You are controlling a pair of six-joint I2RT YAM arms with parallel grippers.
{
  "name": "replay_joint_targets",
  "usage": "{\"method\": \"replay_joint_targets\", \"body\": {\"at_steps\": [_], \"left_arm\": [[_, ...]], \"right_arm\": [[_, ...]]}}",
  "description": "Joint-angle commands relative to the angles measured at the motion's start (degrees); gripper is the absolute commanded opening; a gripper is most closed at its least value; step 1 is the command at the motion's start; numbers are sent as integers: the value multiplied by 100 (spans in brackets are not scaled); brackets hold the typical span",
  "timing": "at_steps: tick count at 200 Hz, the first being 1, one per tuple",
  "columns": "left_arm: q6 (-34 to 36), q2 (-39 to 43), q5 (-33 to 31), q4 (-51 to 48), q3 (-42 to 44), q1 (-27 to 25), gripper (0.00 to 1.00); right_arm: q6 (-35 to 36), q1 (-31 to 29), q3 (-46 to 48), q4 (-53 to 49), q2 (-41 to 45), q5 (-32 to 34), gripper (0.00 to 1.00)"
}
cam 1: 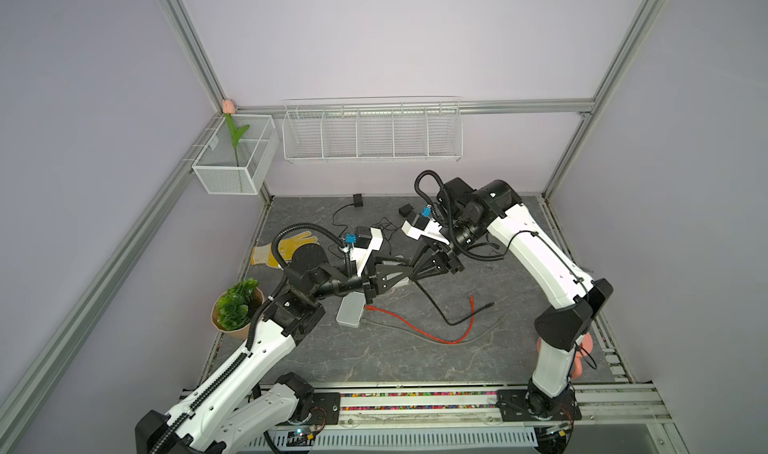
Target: Insert the plug into the switch port
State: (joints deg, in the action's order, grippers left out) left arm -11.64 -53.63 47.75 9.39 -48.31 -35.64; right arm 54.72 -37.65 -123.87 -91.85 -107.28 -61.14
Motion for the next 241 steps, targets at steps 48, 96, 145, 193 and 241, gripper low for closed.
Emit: {"method": "replay_joint_targets", "body": {"at_steps": [48, 96, 145, 193, 241], "left_arm": [[-117, 209, -94, 70, 161, 9, 0], [-496, 361, -856, 50, 296, 13, 0], [-1382, 248, -2092, 507, 628, -1, 0], [-1987, -110, -2235, 1195, 718, -7, 0], [-2243, -198, -2497, 1229, 710, -32, 0]], "right_arm": [[-20, -53, -97, -621, 95, -317, 31], [-2574, -327, 1630, 2443, 1539, 1609, 62], [-4015, -1009, 4253, 6238, 3828, 5852, 58], [-3794, -1720, 4736, 7008, 3859, 6846, 52], [-3681, -1962, 4569, 7106, 3347, 7010, 46]]}}
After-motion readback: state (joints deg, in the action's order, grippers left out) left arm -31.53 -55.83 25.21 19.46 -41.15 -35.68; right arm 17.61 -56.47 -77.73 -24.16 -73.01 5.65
